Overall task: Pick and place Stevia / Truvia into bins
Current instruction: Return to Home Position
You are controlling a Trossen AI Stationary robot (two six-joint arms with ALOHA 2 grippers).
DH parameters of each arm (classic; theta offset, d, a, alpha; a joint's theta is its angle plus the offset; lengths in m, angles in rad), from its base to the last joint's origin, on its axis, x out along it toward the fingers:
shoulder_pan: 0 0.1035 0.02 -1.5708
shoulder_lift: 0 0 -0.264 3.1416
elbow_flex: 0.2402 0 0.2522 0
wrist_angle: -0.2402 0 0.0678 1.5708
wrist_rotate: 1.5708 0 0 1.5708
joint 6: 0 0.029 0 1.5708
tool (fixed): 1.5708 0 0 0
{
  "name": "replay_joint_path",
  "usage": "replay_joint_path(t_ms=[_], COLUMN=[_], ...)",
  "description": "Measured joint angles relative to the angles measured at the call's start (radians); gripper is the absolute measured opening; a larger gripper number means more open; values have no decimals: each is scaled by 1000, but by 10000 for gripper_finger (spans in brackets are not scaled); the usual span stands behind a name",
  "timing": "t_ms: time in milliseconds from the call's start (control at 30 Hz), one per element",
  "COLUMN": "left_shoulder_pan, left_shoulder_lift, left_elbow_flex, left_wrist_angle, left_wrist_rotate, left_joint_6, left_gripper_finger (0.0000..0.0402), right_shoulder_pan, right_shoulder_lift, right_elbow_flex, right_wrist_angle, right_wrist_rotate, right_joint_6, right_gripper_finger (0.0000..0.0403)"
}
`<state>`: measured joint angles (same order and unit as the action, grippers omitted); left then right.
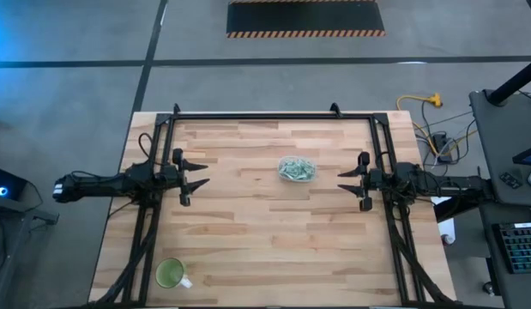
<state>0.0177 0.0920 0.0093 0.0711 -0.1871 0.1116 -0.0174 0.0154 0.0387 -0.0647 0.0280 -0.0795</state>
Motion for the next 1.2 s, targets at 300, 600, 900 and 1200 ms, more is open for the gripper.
replay_joint_path(t_ms=[300,600,900,1200], left_shoulder_pan=[0,0,0,0], left_shoulder_lift=[4,6,6,6], left_elbow_flex=[0,0,0,0], left_wrist_angle=[0,0,0,0], left_wrist_rotate=[0,0,0,0], left_joint_6=[0,0,0,0], left_gripper_finger=[190,190,190,190], right_shoulder_pan=[0,0,0,0], right_shoulder_lift=[0,0,0,0], right_elbow_flex=[0,0,0,0], right_wrist_angle=[0,0,0,0], right_wrist_rotate=[0,0,0,0], right_joint_6=[0,0,0,0], right_gripper_finger=[140,135,132,137])
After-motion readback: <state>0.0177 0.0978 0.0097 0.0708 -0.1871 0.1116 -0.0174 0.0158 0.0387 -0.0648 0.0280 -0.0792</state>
